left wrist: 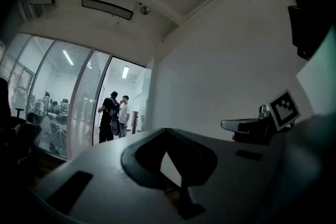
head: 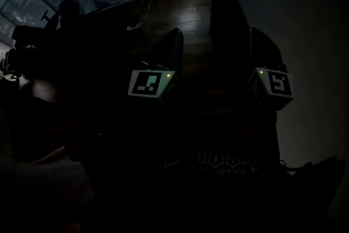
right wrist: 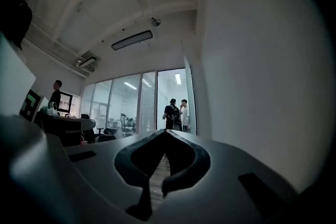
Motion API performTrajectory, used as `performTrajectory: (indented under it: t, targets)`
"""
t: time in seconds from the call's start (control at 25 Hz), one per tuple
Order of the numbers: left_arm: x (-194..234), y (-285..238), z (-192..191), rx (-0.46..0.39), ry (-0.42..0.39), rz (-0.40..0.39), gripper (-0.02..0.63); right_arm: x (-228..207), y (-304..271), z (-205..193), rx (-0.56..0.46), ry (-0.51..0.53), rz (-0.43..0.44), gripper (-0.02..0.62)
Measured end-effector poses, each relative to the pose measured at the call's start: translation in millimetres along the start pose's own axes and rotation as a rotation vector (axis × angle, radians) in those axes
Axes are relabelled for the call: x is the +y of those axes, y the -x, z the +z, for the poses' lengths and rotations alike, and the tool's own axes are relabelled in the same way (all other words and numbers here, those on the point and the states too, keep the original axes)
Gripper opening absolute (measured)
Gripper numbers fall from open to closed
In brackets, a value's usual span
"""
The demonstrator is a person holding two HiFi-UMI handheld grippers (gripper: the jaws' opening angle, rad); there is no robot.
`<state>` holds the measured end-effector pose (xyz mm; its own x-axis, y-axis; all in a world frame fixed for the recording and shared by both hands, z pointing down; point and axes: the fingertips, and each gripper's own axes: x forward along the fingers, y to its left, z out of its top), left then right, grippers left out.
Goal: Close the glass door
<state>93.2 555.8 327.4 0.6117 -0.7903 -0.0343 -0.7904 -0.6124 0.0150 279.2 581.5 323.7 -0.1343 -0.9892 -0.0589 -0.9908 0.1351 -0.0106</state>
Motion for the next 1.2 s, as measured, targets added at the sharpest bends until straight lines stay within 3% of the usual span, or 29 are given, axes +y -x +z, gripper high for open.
performTrajectory:
  t: [0.76,1.2]
  targets:
    - [3.8,-2.5,0.3,-0.008,-0.005,0.014,-0.005,-2.1,-2.2,1.3,-0.013,0.023,0.005,0.002]
    - [1.9,-3.4,1.3,-0.004,-0.007,-0.001,-0.005,-2.5,-1.9,4.4,-0.025,-0.018,0.01,0.003]
